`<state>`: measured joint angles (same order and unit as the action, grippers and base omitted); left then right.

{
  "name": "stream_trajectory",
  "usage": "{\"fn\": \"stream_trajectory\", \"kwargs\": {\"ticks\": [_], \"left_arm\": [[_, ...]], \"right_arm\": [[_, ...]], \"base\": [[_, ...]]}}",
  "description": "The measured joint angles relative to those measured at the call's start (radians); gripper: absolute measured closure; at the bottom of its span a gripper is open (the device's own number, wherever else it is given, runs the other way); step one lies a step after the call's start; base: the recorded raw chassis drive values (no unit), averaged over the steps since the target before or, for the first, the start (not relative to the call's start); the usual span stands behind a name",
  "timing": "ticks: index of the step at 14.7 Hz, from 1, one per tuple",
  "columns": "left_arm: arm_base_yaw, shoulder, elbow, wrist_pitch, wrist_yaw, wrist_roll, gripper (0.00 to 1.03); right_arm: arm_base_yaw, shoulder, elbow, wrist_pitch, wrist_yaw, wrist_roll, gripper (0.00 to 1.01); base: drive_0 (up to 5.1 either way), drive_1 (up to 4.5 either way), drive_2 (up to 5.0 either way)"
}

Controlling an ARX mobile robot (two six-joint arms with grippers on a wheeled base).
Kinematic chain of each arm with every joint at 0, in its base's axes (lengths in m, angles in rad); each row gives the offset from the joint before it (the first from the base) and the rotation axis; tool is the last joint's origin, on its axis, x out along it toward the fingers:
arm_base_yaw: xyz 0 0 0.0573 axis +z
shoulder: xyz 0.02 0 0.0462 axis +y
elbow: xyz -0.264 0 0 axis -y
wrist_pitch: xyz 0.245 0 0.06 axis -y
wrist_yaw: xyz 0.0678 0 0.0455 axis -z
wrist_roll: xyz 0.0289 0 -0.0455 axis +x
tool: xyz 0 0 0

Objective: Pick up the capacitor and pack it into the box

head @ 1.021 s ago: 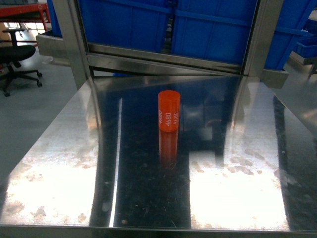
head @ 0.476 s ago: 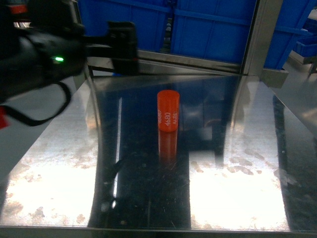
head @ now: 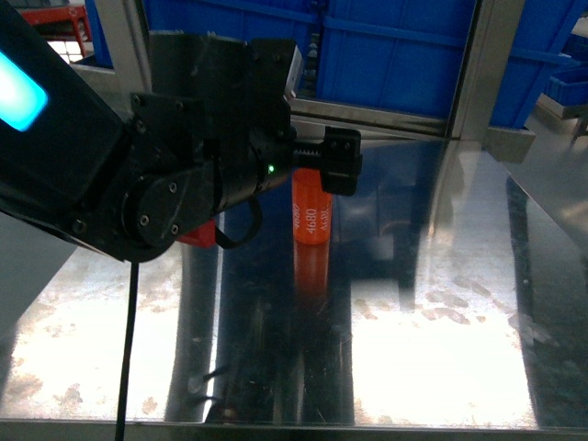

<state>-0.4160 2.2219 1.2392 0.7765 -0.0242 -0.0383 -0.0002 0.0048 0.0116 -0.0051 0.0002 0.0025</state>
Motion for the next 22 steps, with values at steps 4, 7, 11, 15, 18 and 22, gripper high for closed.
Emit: {"fn": "stream_trajectory", "kwargs": {"ticks": [4, 7, 11, 15, 18, 22], "left_arm": [[0.000, 0.116, 0.066, -0.035, 0.002, -0.007, 0.05], [0.000, 0.169, 0.129, -0.095, 0.002, -0.010, 0.05], [-0.001, 0.170, 0.141, -0.126, 0.007, -0.019, 0.47], [0.016, 0.011, -0.036, -0.014, 0.022, -0.034, 0.59], [0.066, -0.265, -0.237, 0.149, 0.044, -0.029, 0.59], [0.206, -0.781, -0.635, 0.234, 0.108, -0.034, 0.59]], "right_arm": [[0.000, 0.000, 0.000, 0.000, 0.000, 0.000, 0.03], [0.000, 0.000, 0.000, 0.000, 0.000, 0.000, 0.03], [0.000, 0.000, 0.000, 0.000, 0.000, 0.000, 0.03], [0.000, 0.000, 0.000, 0.000, 0.000, 0.000, 0.03], [0.000, 0.000, 0.000, 0.000, 0.000, 0.000, 0.03], [0.000, 0.000, 0.000, 0.000, 0.000, 0.000, 0.03]], "base": [[0.0, 0.00, 0.0], [0.0, 0.00, 0.0], [0.0, 0.00, 0.0], [0.0, 0.00, 0.0], [0.0, 0.00, 0.0], [0.0, 0.00, 0.0]]}}
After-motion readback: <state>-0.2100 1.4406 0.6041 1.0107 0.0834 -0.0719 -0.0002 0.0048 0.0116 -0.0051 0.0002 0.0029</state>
